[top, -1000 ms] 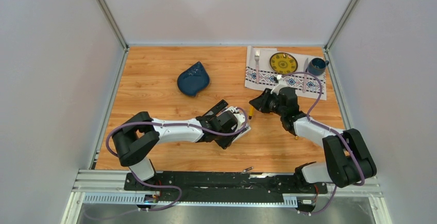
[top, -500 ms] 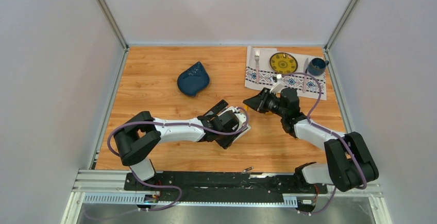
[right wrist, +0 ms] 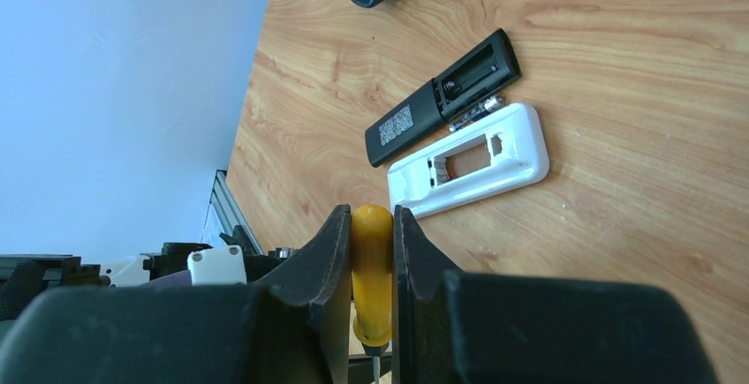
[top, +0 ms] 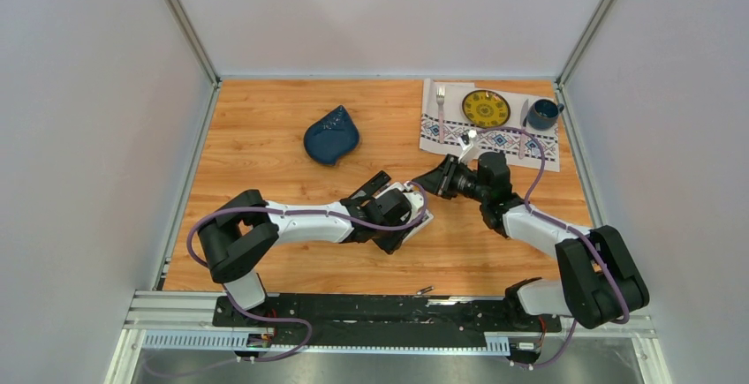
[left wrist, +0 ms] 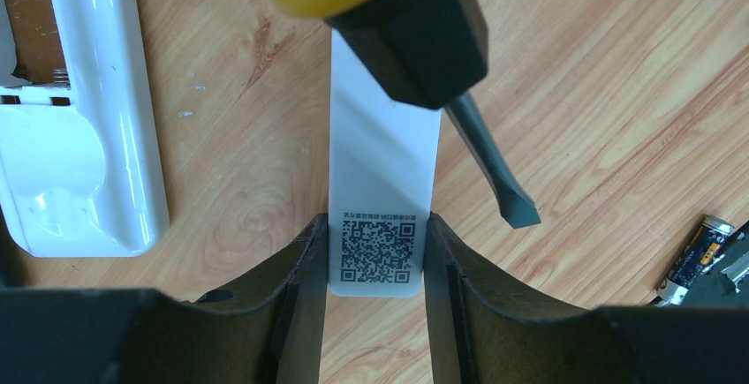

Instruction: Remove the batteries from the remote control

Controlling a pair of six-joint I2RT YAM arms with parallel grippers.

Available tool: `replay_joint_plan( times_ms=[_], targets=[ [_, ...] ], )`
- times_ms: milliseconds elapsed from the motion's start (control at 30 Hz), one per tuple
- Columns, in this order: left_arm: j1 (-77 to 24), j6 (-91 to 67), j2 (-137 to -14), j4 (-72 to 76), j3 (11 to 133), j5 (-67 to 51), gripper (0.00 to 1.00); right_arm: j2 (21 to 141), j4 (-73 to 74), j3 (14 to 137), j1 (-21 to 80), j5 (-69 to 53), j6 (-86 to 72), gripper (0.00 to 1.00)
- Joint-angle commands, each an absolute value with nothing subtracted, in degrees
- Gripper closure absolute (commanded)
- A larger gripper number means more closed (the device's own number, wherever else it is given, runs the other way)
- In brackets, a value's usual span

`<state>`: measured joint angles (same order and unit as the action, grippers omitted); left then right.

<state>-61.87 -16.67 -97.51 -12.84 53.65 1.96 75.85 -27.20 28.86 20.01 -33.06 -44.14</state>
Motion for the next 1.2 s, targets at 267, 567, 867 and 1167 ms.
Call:
replay_joint_plan(
  times_ms=[267, 567, 867, 1167],
  targets=[
    [-62.3, -18.4, -101.3, -16.5, 51.1, -0.4, 1.00, 74.6, -13.1, 33.8, 19.7, -17.8, -38.0, 1.00],
    [-62.4, -18.3, -101.3, -16.8, 51.2, -0.4, 1.00, 76.2, -12.0, 36.3, 19.4, -10.6, -36.2, 1.00],
    [-62.3, -18.5, -101.3, -16.8, 51.2, -0.4, 1.00, 79.0, -8.4, 38.4, 19.4, -5.2, -30.1, 1.00],
    [-62.3, -18.5, -101.8, -17.0, 51.2, -0.5, 1.00, 82.9, -10.1, 37.4, 20.9, -6.4, -29.8, 1.00]
  ],
)
